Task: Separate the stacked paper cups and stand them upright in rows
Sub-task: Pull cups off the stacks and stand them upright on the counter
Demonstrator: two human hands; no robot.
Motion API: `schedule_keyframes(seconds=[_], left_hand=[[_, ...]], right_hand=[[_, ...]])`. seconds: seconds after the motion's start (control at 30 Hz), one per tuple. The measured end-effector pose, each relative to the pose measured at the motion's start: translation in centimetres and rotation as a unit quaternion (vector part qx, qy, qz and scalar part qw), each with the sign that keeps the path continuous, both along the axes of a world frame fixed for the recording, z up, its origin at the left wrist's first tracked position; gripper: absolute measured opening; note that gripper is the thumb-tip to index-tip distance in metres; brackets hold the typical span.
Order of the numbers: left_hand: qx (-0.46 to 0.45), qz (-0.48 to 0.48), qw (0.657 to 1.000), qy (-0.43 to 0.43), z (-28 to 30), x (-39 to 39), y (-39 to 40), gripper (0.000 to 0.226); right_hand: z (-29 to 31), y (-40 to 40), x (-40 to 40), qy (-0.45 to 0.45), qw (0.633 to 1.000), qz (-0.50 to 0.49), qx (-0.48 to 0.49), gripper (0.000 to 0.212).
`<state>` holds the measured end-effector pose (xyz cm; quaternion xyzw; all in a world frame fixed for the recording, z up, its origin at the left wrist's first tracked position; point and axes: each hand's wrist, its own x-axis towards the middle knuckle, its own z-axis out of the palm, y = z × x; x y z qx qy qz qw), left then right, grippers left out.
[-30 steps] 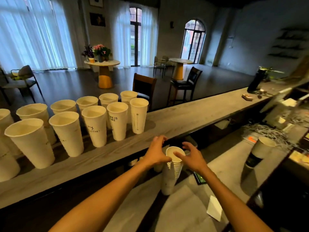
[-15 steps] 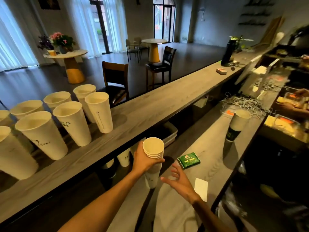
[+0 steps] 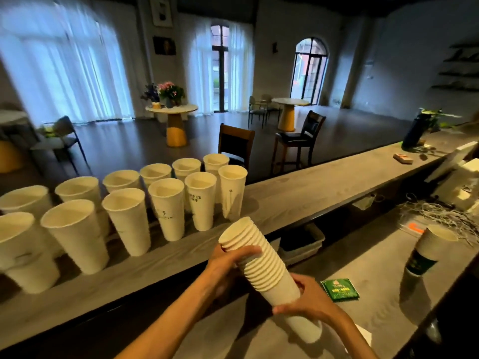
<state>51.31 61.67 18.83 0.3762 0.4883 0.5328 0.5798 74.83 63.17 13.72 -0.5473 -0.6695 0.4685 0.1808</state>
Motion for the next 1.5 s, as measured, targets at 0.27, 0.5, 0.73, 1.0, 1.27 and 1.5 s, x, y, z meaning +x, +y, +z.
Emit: schedule_keyframes(seconds=[0.27, 0.5, 0.73, 1.0, 1.27, 1.5], left_hand=[[0.089, 0.049, 0.993, 0.063, 4.6, -9.8, -9.4, 0.092], [0.124, 0.172, 0.974, 0.081, 6.4, -23.3, -19.9, 0.101], [0.122, 0.361, 0.920, 0.094, 9.4, -37.5, -31.2, 0.076], [0.133, 0.587, 0.790, 0.121, 11.0, -46.3, -44.5, 0.069], [0.145, 0.769, 0.621, 0.056, 11.6, -53.8, -59.4, 0.097], [0.193, 0.821, 0.535, 0.052, 12.1, -61.2, -69.7, 0.111]], right_hand=[[9.4, -7.2, -12.7, 0.048, 0.996, 0.024, 0.067, 0.058], [13.1, -15.3, -26.3, 0.098, 0.985, 0.138, 0.024, 0.073], [13.8, -19.6, -42.3, 0.059, 0.947, 0.313, -0.044, 0.059], [13.5, -26.5, -60.0, 0.109, 0.873, 0.474, 0.028, 0.103], [10.0, -40.3, -73.7, 0.144, 0.843, 0.468, 0.224, 0.088], [7.8, -50.0, -84.4, 0.117, 0.848, 0.456, 0.244, 0.091]])
